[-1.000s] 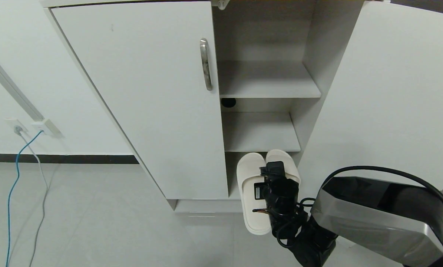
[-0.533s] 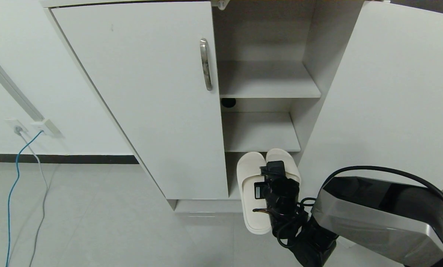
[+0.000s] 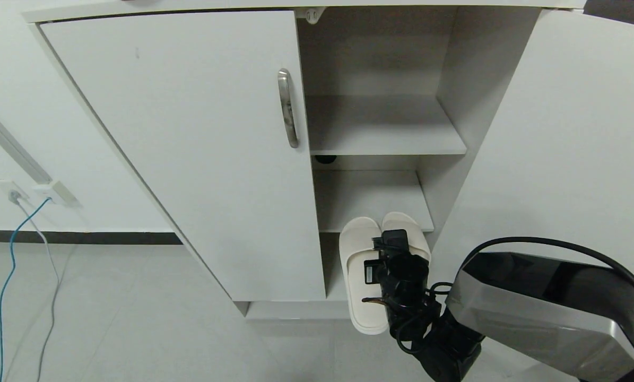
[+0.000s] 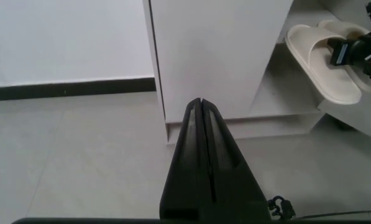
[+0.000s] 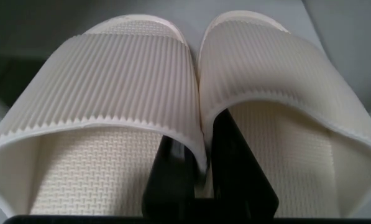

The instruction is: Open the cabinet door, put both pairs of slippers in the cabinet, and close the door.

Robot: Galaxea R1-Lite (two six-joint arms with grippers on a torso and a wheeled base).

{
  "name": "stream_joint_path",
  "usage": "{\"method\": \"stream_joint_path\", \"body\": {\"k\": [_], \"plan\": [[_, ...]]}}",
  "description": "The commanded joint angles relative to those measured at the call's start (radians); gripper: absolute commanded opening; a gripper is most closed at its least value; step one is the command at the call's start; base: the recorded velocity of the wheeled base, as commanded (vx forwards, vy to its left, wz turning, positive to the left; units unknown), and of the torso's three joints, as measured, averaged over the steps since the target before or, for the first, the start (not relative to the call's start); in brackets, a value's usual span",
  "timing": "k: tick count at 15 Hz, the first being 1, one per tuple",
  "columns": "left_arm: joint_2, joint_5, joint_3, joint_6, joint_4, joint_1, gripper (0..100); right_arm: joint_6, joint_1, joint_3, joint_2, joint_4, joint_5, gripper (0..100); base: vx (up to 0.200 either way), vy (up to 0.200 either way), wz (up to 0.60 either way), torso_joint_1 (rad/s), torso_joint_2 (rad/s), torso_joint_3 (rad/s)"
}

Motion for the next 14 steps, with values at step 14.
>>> {"method": "stream_joint_path", "body": {"k": [14], "plan": [[0.001,0.001,0.000,-0.005,0.000,0.000,0,0.009,-0.072,-0.192,0.022,0.191,0.066,0,0.014,0.000,0.00,0.000,0.00,0.000]]}}
